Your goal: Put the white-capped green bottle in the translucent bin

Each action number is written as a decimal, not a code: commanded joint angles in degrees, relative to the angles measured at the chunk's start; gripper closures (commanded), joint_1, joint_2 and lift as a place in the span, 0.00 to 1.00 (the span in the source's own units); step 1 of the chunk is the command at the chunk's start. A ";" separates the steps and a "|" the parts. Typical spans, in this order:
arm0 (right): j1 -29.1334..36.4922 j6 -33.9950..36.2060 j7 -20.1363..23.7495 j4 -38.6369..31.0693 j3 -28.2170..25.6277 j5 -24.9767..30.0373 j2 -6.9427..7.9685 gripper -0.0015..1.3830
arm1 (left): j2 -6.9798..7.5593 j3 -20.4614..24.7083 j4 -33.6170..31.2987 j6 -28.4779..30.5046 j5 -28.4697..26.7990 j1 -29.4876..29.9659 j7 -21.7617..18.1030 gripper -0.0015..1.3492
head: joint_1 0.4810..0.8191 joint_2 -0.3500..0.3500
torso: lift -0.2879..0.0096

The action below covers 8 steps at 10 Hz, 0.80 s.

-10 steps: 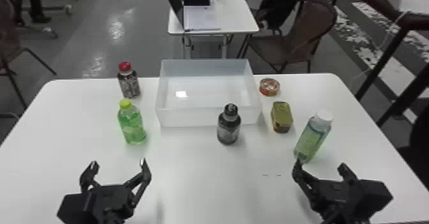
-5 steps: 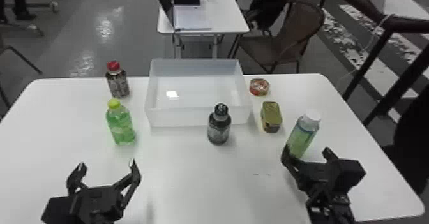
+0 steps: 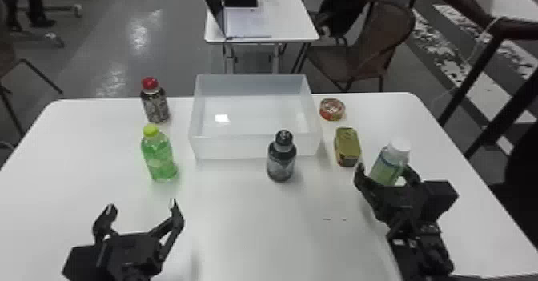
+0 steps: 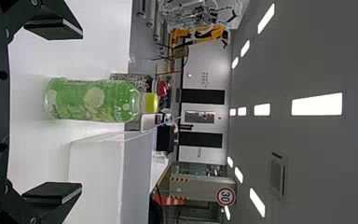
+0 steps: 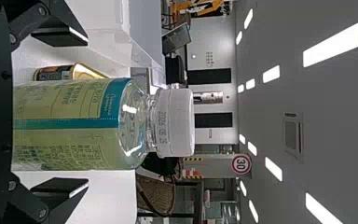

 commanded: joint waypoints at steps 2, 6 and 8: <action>0.46 0.21 0.00 -0.09 0.00 -0.17 -0.20 0.67 | -0.27 0.16 0.20 0.07 0.18 0.01 -0.18 0.11 | 0.63 0.42 | 0.58; 2.65 0.73 0.00 -4.39 0.00 0.10 0.15 0.67 | -0.19 0.16 0.29 0.24 0.53 -0.08 -0.18 0.11 | 0.63 0.42 | 0.58; 3.80 3.64 -0.18 -10.02 0.00 -2.28 0.68 0.67 | -0.19 0.16 0.29 0.33 0.70 0.01 -0.18 0.11 | 0.63 0.43 | 0.58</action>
